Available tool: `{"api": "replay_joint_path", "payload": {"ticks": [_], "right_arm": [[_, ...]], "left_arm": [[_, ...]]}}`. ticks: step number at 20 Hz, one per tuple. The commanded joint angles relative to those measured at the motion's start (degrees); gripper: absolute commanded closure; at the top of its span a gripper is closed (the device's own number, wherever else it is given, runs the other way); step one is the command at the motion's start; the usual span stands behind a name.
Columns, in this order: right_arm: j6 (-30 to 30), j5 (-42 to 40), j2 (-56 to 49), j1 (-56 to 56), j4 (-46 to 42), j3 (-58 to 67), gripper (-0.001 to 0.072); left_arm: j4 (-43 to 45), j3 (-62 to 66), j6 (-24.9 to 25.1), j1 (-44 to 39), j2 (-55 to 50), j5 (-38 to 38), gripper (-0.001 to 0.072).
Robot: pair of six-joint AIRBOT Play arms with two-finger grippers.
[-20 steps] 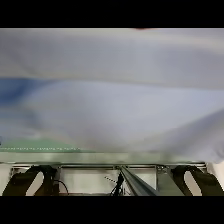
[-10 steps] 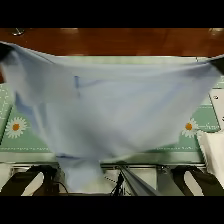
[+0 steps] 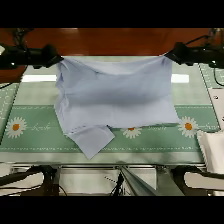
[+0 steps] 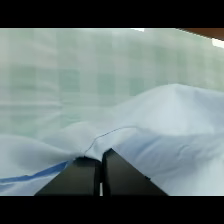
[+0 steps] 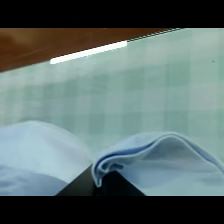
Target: Fold the shirts.
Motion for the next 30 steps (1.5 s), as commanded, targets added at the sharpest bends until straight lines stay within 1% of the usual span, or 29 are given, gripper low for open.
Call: {"api": "replay_joint_path", "payload": {"ticks": [1, 2, 3, 5, 7, 8, 9, 10, 11, 12, 14, 15, 16, 17, 18, 21, 22, 23, 24, 27, 30], "right_arm": [[1.68, -0.90, -14.03, -0.13, 14.58, 8.61, 0.0220], [1.46, 0.55, -14.93, -0.63, 15.87, 9.03, 0.0086], [1.46, 2.62, -14.91, -1.60, 15.76, 9.03, 0.0082], [1.46, 9.77, -13.70, -5.33, 15.19, 9.03, 0.0083], [1.49, 19.69, -11.13, -11.13, 10.91, 9.01, 0.0084], [1.46, 25.31, -9.42, -13.94, 5.60, 8.98, 0.0084], [1.55, 29.62, -7.21, -16.02, -1.75, 8.22, 0.0084], [2.03, 30.47, -4.31, -17.42, -8.41, 5.68, 0.0083], [2.29, 28.61, -0.37, -18.75, -13.40, 0.74, 0.0084], [2.34, 25.22, 3.56, -19.98, -15.17, -5.40, 0.0083], [2.91, 16.92, 12.13, -21.70, -12.39, -20.15, 0.0084], [2.71, 14.29, 16.52, -21.88, -9.77, -27.36, 0.0083], [1.14, 12.55, 20.37, -21.62, -7.48, -33.22, 0.0084], [-0.11, 11.08, 24.02, -21.00, -5.42, -38.56, 0.0084], [-0.76, 10.19, 26.77, -20.46, -4.11, -42.49, 0.0084], [-1.88, 9.01, 31.28, -18.47, -2.95, -49.75, 0.0084], [-2.25, 8.98, 31.36, -17.22, -3.15, -50.90, 0.0084], [-2.29, 8.90, 31.26, -16.04, -3.13, -51.56, 0.0084], [-2.21, 8.68, 31.26, -14.88, -3.04, -51.80, 0.0084], [-1.11, 7.43, 31.26, -12.81, -1.38, -51.80, 0.0084], [-0.42, 6.56, 31.26, -12.85, 0.37, -51.80, 0.0084]], "left_arm": [[-4.98, -0.07, 0.00, -0.42, -5.88, 1.42, 0.0346], [-4.52, -0.07, -0.11, 0.00, -6.10, -0.52, 0.0015], [-2.45, 0.37, 0.02, 1.44, -5.99, -4.24, 0.0001], [4.11, 2.38, -0.02, 6.40, -5.90, -15.34, 0.0001], [9.25, 2.01, -0.04, 13.31, -5.18, -26.23, 0.0002], [10.27, 0.46, -0.02, 17.00, -4.35, -29.77, 0.0002], [10.36, -2.32, -0.07, 20.31, -2.95, -31.10, 0.0002], [10.25, -6.40, -0.02, 23.15, -0.98, -30.95, 0.0002], [10.27, -11.96, 0.52, 25.75, 1.42, -30.32, 0.0002], [10.23, -17.86, 1.81, 27.76, 3.80, -29.42, 0.0002], [8.76, -31.01, 4.13, 31.91, 9.07, -26.75, 0.0002], [5.14, -36.06, 5.77, 34.14, 11.47, -25.49, 0.0002], [0.00, -40.96, 9.22, 36.48, 14.23, -24.83, 0.0002], [-2.82, -44.92, 10.86, 38.05, 16.41, -24.55, 0.0002], [-3.04, -48.52, 11.28, 38.91, 18.29, -23.89, 0.0002], [-2.67, -55.67, 10.62, 37.79, 19.61, -19.98, 0.0002], [-3.87, -57.33, 10.43, 36.85, 19.61, -18.56, 0.0002], [-5.73, -58.77, 11.43, 35.47, 19.58, -16.79, 0.0002], [-7.37, -59.74, 12.39, 33.92, 19.58, -15.21, 0.0003], [-9.07, -60.22, 12.52, 28.13, 18.78, -11.21, 0.0003], [-14.38, -60.19, 14.05, 20.57, 16.92, -5.92, 0.0004]]}}
